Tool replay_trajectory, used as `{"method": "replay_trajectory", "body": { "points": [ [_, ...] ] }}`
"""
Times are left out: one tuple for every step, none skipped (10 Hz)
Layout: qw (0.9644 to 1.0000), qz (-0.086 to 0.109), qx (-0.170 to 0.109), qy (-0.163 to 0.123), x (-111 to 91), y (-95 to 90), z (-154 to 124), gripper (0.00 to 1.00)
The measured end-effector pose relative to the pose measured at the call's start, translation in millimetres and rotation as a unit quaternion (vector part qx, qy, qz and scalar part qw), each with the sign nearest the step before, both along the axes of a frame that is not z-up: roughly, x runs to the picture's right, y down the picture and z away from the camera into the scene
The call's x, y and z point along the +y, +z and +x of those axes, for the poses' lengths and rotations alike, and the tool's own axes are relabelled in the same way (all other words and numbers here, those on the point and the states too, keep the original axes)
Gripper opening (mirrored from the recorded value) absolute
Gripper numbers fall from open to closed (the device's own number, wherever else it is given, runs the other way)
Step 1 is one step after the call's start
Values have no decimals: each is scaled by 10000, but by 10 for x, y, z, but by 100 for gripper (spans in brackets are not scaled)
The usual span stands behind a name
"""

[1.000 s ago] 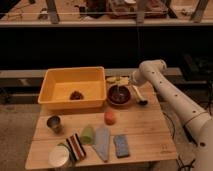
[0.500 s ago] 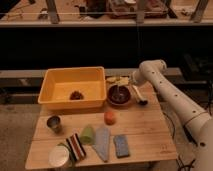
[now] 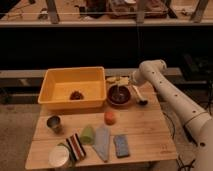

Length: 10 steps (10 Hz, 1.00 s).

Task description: Wipe table surface with towel

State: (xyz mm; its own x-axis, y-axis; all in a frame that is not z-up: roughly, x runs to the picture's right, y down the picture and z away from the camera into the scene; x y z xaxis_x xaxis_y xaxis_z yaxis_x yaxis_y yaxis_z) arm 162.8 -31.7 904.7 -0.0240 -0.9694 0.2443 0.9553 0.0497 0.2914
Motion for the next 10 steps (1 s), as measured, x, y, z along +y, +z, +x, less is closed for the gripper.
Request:
{"method": "replay_trajectory", "body": {
  "points": [
    [10000, 0, 0, -1, 0, 0, -1, 80],
    [10000, 0, 0, 0, 0, 0, 0, 80],
    [10000, 0, 0, 0, 0, 0, 0, 80],
    [10000, 0, 0, 0, 0, 0, -1, 80],
    [10000, 3, 1, -8, -2, -5, -1, 80],
    [10000, 14, 17, -55, -1, -21, -2, 80],
    [9996, 42, 121, -260, 14, -86, -14, 80],
    [9988, 43, 173, -446, 63, -154, -71, 80],
    [9974, 40, 254, -667, 177, -277, -101, 80],
    [9960, 19, 306, -841, 327, -405, -119, 80]
  ]
}}
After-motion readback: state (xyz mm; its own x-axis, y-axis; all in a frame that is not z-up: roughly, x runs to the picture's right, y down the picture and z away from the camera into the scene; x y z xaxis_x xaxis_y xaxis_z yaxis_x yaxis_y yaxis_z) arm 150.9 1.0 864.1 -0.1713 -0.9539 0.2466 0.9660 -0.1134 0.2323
